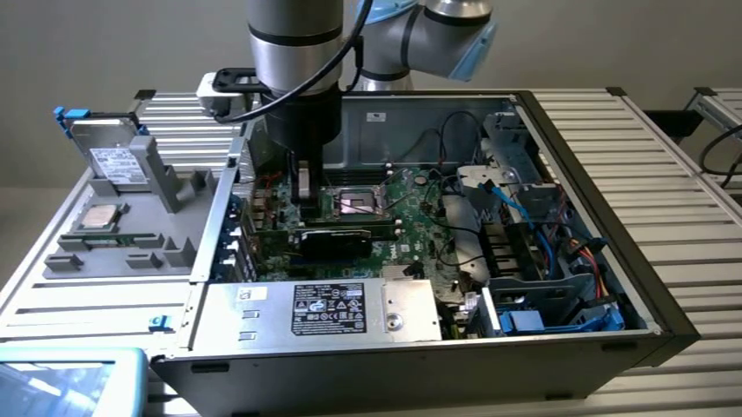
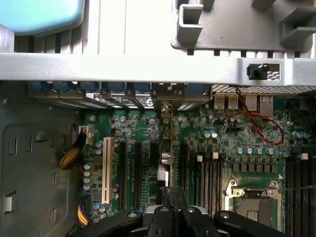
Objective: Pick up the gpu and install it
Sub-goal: 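Press down on the gpu until it lock into place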
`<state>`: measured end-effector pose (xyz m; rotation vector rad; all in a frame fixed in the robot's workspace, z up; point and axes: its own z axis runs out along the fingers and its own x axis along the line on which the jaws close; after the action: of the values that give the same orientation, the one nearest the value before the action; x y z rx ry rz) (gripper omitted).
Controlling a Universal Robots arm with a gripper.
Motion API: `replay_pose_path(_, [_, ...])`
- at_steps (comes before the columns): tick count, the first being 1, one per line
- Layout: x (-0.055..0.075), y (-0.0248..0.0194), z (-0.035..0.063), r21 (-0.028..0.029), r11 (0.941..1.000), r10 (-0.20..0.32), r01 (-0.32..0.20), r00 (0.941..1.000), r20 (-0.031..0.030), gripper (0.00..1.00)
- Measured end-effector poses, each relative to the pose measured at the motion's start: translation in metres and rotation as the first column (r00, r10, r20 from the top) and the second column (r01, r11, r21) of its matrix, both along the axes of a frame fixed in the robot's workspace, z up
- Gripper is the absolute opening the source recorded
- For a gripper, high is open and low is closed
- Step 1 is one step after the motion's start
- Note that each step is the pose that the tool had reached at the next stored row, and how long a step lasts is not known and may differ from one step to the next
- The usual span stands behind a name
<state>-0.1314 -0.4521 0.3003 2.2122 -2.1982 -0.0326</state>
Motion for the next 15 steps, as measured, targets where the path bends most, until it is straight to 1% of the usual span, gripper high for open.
replay_pose_path(5, [-0.0006,-0.0001,-0.0001,-0.0001,1.0000,0.000,0.000,1.0000,0.0000,0.12])
replay_pose_path(9, [-0.0019,-0.0018,-0.0001,0.0008,1.0000,0.000,0.000,1.0000,0.0001,0.12])
replay_pose_path(10, [-0.0033,-0.0020,-0.0002,0.0008,1.0000,0.000,0.000,1.0000,0.0012,0.12])
replay_pose_path(12, [-0.0071,-0.0023,-0.0012,0.0007,1.0000,0.000,0.000,1.0000,0.0066,0.12])
replay_pose_path(13, [-0.0086,-0.0024,-0.0023,0.0009,1.0000,0.000,0.000,0.9999,0.0116,0.12])
replay_pose_path(14, [-0.0092,-0.0025,-0.0032,0.0008,1.0000,0.000,0.000,0.9998,0.0185,0.12])
replay_pose_path(15, [-0.0093,-0.0025,-0.0043,0.0008,1.0000,0.000,0.000,0.9997,0.0239,0.12])
